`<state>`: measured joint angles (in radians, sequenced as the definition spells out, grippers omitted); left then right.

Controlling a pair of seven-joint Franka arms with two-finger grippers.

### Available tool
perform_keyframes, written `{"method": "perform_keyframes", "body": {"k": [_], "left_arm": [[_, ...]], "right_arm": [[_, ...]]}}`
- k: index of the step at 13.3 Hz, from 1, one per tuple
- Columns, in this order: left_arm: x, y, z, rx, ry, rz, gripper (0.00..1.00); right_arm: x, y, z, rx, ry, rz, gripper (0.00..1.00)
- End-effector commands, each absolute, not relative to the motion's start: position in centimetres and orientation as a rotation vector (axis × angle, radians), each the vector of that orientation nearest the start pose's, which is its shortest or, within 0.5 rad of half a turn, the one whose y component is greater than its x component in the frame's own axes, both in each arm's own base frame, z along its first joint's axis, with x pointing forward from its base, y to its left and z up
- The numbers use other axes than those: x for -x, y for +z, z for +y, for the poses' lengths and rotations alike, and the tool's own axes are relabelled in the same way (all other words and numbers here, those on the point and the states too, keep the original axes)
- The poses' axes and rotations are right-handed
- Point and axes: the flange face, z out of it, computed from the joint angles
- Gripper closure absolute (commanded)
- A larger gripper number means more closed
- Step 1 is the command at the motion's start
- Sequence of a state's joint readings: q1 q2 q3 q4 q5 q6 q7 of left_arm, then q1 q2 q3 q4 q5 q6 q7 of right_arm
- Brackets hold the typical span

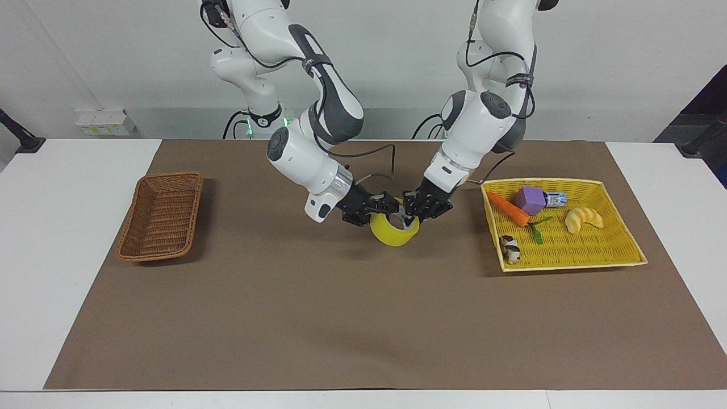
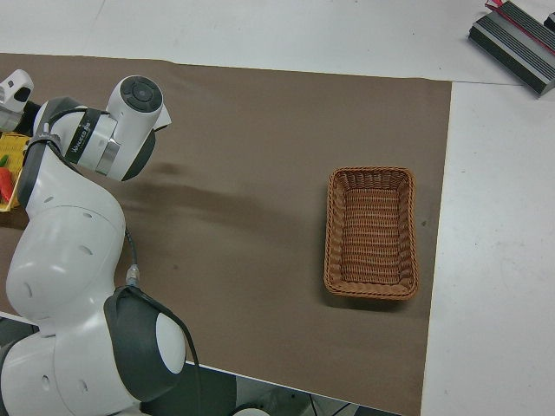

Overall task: Move tape to another basket
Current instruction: 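Grasp the tape with the right gripper while the left gripper releases it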

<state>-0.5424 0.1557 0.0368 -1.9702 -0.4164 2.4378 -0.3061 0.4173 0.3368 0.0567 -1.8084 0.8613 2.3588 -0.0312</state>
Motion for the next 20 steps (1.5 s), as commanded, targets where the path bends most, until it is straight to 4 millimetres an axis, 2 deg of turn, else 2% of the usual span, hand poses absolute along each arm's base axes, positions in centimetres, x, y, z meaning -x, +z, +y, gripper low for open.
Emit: {"method": "perform_keyframes", "body": {"k": [1,2,3,4,5,6,8,10,14,15,18,20], "left_arm": [[-54.9,44.7,-29.9,3.568,-0.353,-0.204,1.0],[-55.0,44.7,-29.8,3.568,-0.351,-0.206,0.92],[-55.1,44.7,-29.6,3.567,-0.353,-0.206,0.78],[-55.1,44.7,-29.6,3.563,-0.351,-0.172,0.51],[-55.0,44.8,-29.4,3.559,-0.348,-0.157,0.2],[-55.0,44.9,-29.3,3.556,-0.351,-0.153,0.0],[-55.5,45.5,-28.0,3.552,-0.371,-0.172,0.0],[-56.1,46.9,-25.3,3.549,-0.376,-0.22,0.0],[-57.0,48.6,-17.4,3.439,-0.357,0.048,0.0],[-57.3,49.2,-15.3,3.393,-0.38,0.116,0.0],[-58.0,51.6,-10.8,3.252,-0.45,0.265,0.0],[-58.6,55.6,-9.4,3.176,-0.413,0.343,0.0]], "right_arm": [[-57.6,37.4,31.0,2.462,-0.013,0.091,1.0],[-57.6,37.3,31.0,2.463,-0.011,0.091,1.0],[-57.6,37.4,31.0,2.464,-0.013,0.089,1.0],[-57.6,37.4,30.9,2.47,-0.015,0.085,1.0],[-57.5,37.3,30.9,2.479,-0.014,0.079,1.0],[-57.5,37.2,30.9,2.49,-0.007,0.086,1.0],[-57.3,37.0,30.8,2.515,-0.005,0.073,1.0],[-57.1,36.5,30.4,2.529,0.003,0.07,1.0],[-57.7,36.0,27.8,2.618,0.026,0.0,1.0],[-57.9,37.0,26.8,2.63,0.019,-0.005,1.0],[-58.9,39.1,23.2,2.695,0.012,-0.041,1.0],[-59.9,40.4,20.0,2.767,-0.046,-0.063,1.0]]}}
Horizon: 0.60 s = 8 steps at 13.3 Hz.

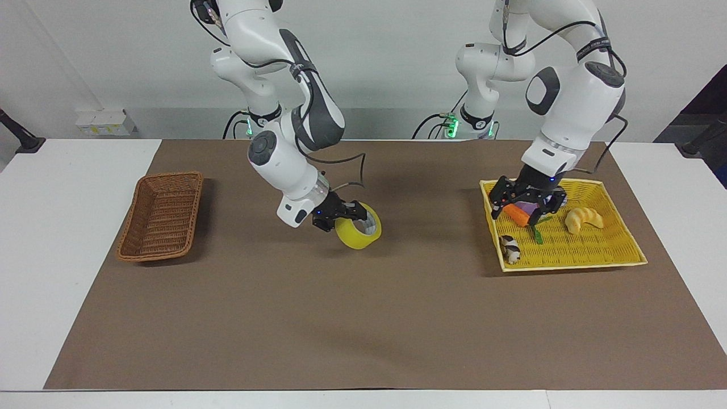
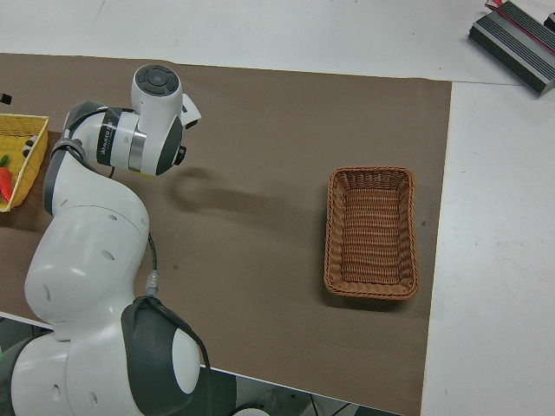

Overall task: Move tape to another basket
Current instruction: 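Carry the tape with the right gripper over the wicker basket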

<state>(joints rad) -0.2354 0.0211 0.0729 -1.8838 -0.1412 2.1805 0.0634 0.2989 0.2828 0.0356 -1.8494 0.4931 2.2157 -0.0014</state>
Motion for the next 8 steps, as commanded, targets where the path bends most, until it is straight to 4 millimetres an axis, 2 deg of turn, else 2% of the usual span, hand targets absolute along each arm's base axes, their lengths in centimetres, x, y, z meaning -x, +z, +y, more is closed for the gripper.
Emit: {"method": "perform_keyframes", "body": {"k": [1,3,5,7,8], "left_arm": [[-58.7,57.9,-8.3,3.156,-0.383,0.39,0.0],[-58.1,61.7,-6.4,3.144,-0.332,0.449,0.0],[-57.4,64.9,-6.0,3.105,-0.299,0.475,0.0],[-56.8,66.9,-5.7,3.098,-0.237,0.477,0.0],[-56.4,67.9,-5.6,3.098,-0.227,0.475,0.0]], "right_arm": [[-60.3,41.6,18.3,2.82,-0.066,-0.095,1.0],[-61.2,43.7,14.0,2.879,-0.037,-0.098,1.0],[-61.2,46.0,10.8,2.939,-0.056,-0.089,1.0],[-60.8,48.3,8.2,3.043,-0.121,-0.126,1.0],[-60.6,50.1,6.2,3.115,-0.178,-0.141,1.0]]}}
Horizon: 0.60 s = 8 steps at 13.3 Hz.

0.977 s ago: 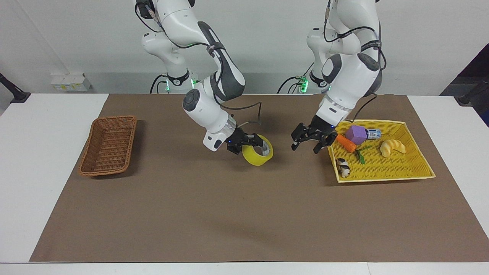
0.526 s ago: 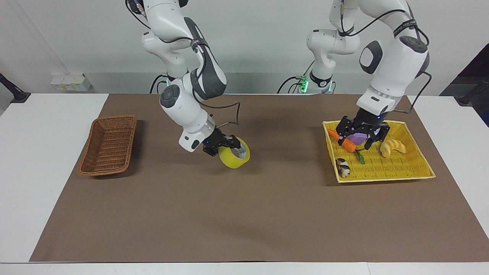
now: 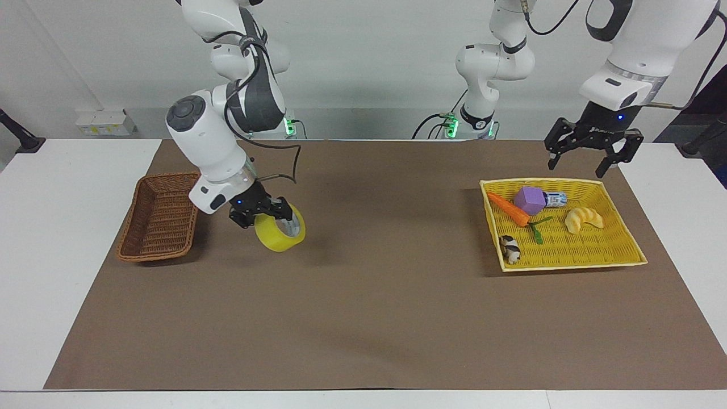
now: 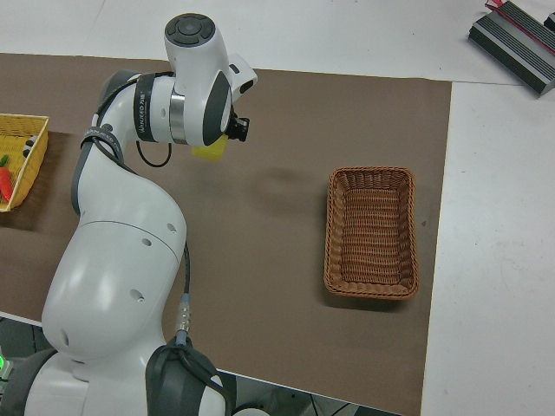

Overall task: Move tape to another basket
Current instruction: 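Carry the tape with the right gripper over the wicker basket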

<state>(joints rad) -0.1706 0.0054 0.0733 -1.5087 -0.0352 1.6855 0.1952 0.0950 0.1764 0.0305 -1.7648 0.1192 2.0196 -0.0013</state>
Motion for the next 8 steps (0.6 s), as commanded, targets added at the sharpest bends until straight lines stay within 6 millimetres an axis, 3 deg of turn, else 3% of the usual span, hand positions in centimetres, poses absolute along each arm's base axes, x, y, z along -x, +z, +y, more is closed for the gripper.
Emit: {"method": "perform_keyframes", "body": {"k": [1,3,6,8], "left_arm": [[-56.0,68.1,-5.4,3.1,-0.208,0.473,0.0],[-55.6,67.7,-5.0,3.104,-0.136,0.474,0.0],[-55.0,68.7,-4.2,3.098,-0.125,0.495,0.0],[-54.8,68.7,-3.6,3.1,-0.121,0.491,0.0]], "right_arm": [[-60.3,51.4,5.3,3.155,-0.211,-0.153,1.0],[-59.3,53.8,4.6,3.177,-0.185,-0.141,1.0],[-58.0,57.9,3.4,3.197,-0.074,-0.082,1.0],[-57.2,58.5,0.6,3.207,-0.056,-0.018,1.0]]}}
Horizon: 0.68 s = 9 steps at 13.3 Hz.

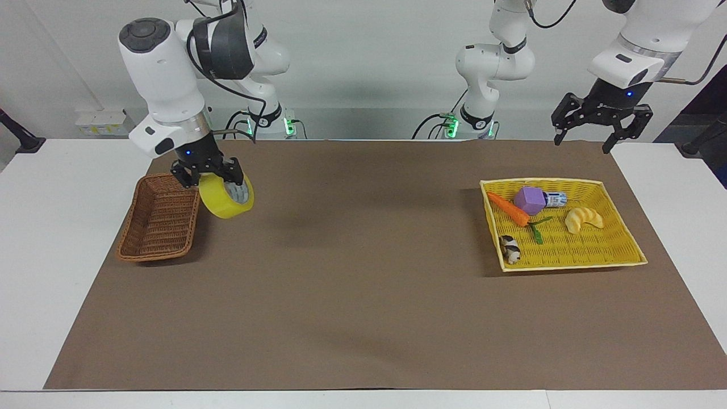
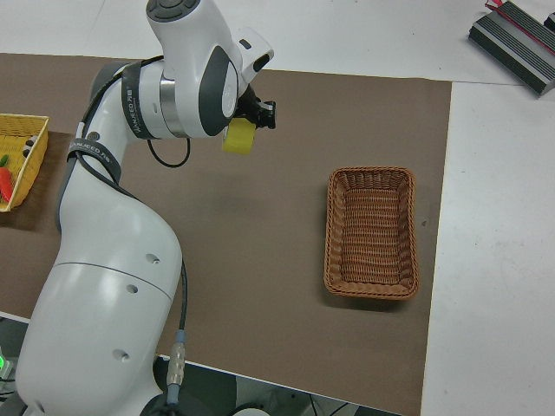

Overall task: Move tape to another basket
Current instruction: 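Carry the tape with the right gripper over the wicker basket, then lower the tape into the wicker basket and open the right gripper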

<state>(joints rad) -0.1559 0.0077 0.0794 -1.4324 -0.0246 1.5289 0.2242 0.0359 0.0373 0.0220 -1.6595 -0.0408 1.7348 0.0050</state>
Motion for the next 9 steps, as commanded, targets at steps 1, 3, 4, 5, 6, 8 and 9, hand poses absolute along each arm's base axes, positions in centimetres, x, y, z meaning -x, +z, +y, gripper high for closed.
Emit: {"method": "perform_keyframes", "body": {"k": [1,3,4,5,6,8,9], "left_arm": [[-54.7,68.7,-3.5,3.1,-0.128,0.49,0.0],[-54.7,68.6,-3.5,3.103,-0.124,0.486,0.0],[-54.7,68.6,-3.4,3.104,-0.126,0.479,0.0],[-54.7,68.7,-3.4,3.104,-0.128,0.477,0.0],[-54.6,68.7,-3.4,3.104,-0.131,0.477,0.0],[-54.7,68.7,-3.6,3.104,-0.126,0.481,0.0],[-54.6,68.7,-3.5,3.104,-0.128,0.481,0.0]], "right_arm": [[-57.1,58.1,-0.6,3.207,-0.045,0.006,1.0],[-56.5,57.7,-3.4,3.208,-0.024,0.039,1.0],[-56.4,57.4,-5.5,3.209,-0.019,0.032,1.0],[-56.3,56.9,-6.6,3.209,-0.014,0.008,1.0],[-56.2,56.7,-7.4,3.218,-0.014,0.007,1.0],[-55.7,55.8,-8.6,3.285,0.032,-0.001,1.0],[-55.5,54.8,-9.4,3.296,0.057,0.016,1.0]]}}
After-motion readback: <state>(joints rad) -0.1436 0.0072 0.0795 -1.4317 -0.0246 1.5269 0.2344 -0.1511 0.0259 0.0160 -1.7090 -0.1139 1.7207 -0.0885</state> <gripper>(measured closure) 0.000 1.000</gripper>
